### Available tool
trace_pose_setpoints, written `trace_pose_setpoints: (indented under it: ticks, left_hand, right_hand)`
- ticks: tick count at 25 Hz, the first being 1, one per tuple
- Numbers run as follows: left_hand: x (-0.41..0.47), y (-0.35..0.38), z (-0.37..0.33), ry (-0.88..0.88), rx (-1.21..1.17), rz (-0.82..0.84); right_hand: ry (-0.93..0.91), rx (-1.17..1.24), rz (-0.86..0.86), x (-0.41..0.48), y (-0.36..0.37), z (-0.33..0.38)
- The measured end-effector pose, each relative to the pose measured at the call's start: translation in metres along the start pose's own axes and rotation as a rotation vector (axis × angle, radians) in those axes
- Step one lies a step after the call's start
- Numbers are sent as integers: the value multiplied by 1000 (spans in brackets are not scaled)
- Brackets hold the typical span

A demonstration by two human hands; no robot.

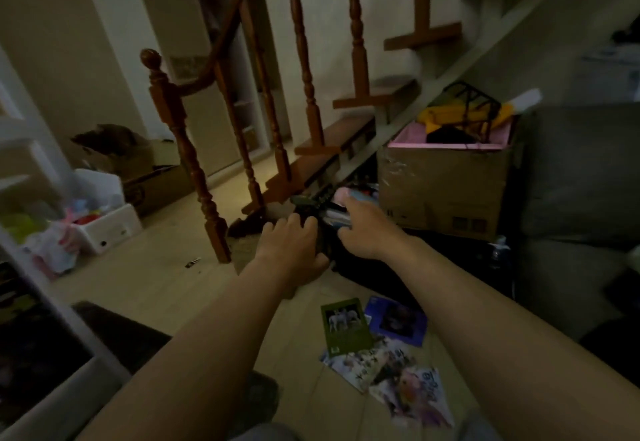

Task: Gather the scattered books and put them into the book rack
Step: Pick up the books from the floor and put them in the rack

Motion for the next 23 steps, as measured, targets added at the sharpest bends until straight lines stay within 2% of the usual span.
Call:
trace_pose_setpoints:
  ticks: [10,18,23]
  left_hand:
    - [-4,166,-82,141,-129,259]
    - [-12,305,-110,229,-148,449]
    - [-29,391,-141,235,-194,602]
  right_hand:
    - [361,-149,99,-33,80,-201]
    - [523,-114,166,-47,161,-322]
    - [711,-140,278,-72,229,-387]
Point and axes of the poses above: each hand's wrist, its own x-axis towards the middle knuckle, its own y-axis out of the palm, z = x × y, the point moved 1 cm from there along x, towards the middle knuckle, and after that the axes turned 15 degrees about -z, right-handed, at the moved point
